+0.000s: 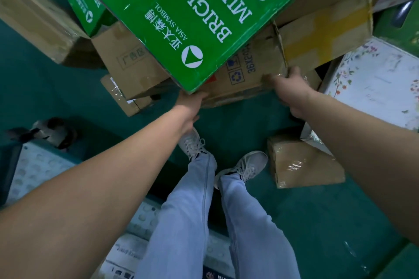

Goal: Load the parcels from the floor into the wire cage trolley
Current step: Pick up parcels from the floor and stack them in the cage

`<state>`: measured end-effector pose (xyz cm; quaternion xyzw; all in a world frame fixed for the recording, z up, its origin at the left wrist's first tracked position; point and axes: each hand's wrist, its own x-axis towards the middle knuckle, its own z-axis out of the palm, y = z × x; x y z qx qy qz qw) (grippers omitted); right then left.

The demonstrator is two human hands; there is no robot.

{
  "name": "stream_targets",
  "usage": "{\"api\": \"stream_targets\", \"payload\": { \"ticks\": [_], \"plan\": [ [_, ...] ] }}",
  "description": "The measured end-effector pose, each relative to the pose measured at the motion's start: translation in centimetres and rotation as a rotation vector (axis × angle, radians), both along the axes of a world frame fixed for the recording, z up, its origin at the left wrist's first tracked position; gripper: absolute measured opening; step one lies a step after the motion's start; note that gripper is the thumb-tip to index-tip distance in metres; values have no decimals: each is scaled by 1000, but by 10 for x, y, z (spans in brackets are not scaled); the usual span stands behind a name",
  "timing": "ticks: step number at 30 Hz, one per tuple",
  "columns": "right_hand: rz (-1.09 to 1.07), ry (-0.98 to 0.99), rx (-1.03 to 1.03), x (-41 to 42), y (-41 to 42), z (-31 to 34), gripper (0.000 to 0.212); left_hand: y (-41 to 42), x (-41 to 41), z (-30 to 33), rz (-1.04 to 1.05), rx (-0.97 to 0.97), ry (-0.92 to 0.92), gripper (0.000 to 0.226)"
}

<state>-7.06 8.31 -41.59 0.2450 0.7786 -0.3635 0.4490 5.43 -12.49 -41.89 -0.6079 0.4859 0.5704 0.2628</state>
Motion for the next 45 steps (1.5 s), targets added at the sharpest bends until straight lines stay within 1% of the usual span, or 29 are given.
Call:
{"api": "stream_targets", "payload": {
  "ticks": [2, 3, 4, 5, 6, 7, 10, 11, 12, 14, 15, 18, 22, 26, 30, 32, 34, 35, 37, 39, 40, 42, 44, 45],
  "plan": [
    [-11, 5, -38, -2, -9, 21, 79, -12, -4, 22, 22, -7, 22, 54],
    [-39, 12, -56, -3, -16, 36, 73, -17, -6, 34, 37, 10, 18, 54],
    [-67, 35, -80, -6, -24, 51, 67, -24, -11, 49, 42, 37, 8, 49],
    [-88, 49, -96, -11, -35, 69, 61, -34, -17, 67, 52, 75, 3, 39],
    [-108, 61, -105, -15, -43, 81, 59, -40, -21, 79, 70, 102, 3, 28],
    [-104, 80, -101, -21, -52, 99, 59, -49, -27, 95, 77, 103, 15, 21],
    [-77, 145, -122, -40, -81, 163, 56, -77, -44, 156, 93, 50, 84, 17],
    [-57, 159, -133, -48, -92, 190, 53, -89, -49, 180, 102, 29, 117, 17],
    [-48, 165, -138, -53, -98, 203, 51, -94, -52, 195, 105, 21, 134, 21],
    [-18, 200, -152, -63, -118, 250, 48, -111, -58, 240, 102, -5, 178, 35],
    [-6, 217, -152, -67, -127, 272, 46, -119, -60, 264, 96, -25, 202, 38],
    [9, 231, -156, -70, -150, 334, 46, -139, -60, 327, 110, -41, 242, 40],
    [51, 231, -164, -71, -178, 414, 50, -168, -54, 405, 117, -28, 297, 36],
    [109, 217, -168, -71, -206, 487, 60, -196, -38, 476, 105, -44, 315, 37],
    [252, 164, -162, -57, -236, 534, 68, -218, 1, 528, 101, -54, 307, 32],
    [366, 134, -135, -48, -252, 549, 68, -227, 27, 544, 100, -109, 310, 28],
    [455, 88, -121, -42, -263, 557, 75, -232, 48, 551, 105, -147, 301, 25],
    [535, 71, -125, -34, -271, 565, 79, -232, 64, 556, 124, -167, 295, 27],
    [663, 93, -85, -28, -283, 566, 85, -231, 91, 562, 187, -172, 268, 39],
    [743, 102, -61, -16, -298, 568, 81, -224, 121, 564, 315, -159, 271, 52],
    [855, 104, -75, -2, -309, 572, 76, -211, 146, 572, 429, -178, 272, 53],
    [913, 97, -119, 8, -317, 572, 66, -194, 162, 582, 532, -175, 284, 44],
    [1090, 78, -216, 35, -325, 580, 53, -159, 199, 590, 715, -220, 284, 32],
    [1139, 73, -239, 41, -327, 579, 47, -148, 208, 592, 763, -227, 297, 29]
  ]
}}
